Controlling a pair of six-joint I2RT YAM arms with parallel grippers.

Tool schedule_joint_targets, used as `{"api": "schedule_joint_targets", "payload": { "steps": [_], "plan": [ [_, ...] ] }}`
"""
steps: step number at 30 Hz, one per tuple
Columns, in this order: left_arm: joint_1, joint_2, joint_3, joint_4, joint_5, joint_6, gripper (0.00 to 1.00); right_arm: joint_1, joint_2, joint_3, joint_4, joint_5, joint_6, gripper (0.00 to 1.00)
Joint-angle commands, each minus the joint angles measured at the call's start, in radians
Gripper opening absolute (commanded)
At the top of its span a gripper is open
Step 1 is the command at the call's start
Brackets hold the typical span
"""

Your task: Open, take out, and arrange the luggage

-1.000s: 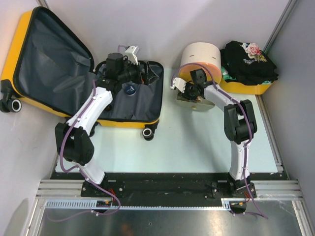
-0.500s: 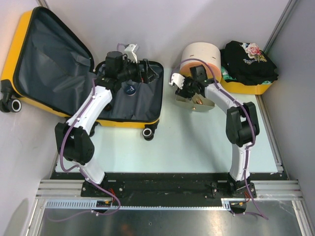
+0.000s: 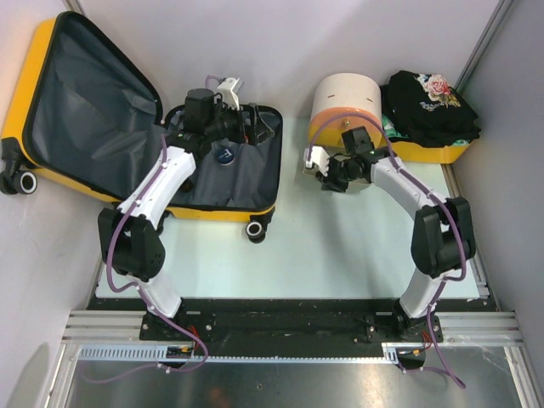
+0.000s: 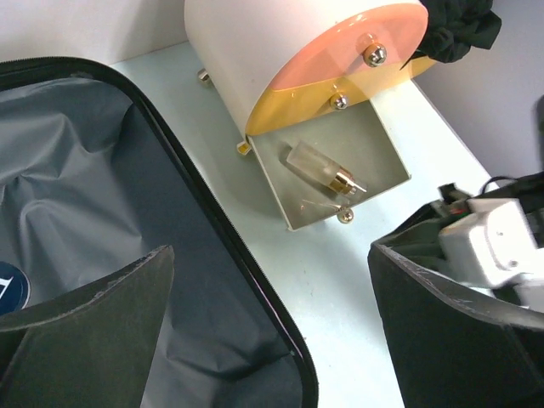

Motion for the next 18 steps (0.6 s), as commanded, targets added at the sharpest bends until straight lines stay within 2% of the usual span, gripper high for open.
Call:
{"api": "schedule_joint_targets", "payload": {
  "steps": [1,6,12,15,18],
  "plan": [
    [0.007,-0.008,0.036,-0.004,0.008,0.054,1.00,0.001,0.065,-0.026,-0.042,0.011,0.023,0.15],
    [0.012,-0.014,0.027,-0.016,-0.002,0.063,1.00,-0.007,0.111,-0.046,0.063,0.134,0.063,0.13],
    [0.021,-0.014,0.011,-0.021,-0.012,0.066,1.00,-0.013,0.137,-0.067,0.346,0.419,0.144,0.09],
    [0.024,-0.011,0.013,-0.023,-0.015,0.066,1.00,-0.028,0.157,-0.069,0.464,0.484,0.137,0.08],
    [0.030,-0.003,0.019,-0.023,-0.015,0.066,1.00,-0.042,0.185,-0.069,0.557,0.486,0.121,0.09]
  ]
}}
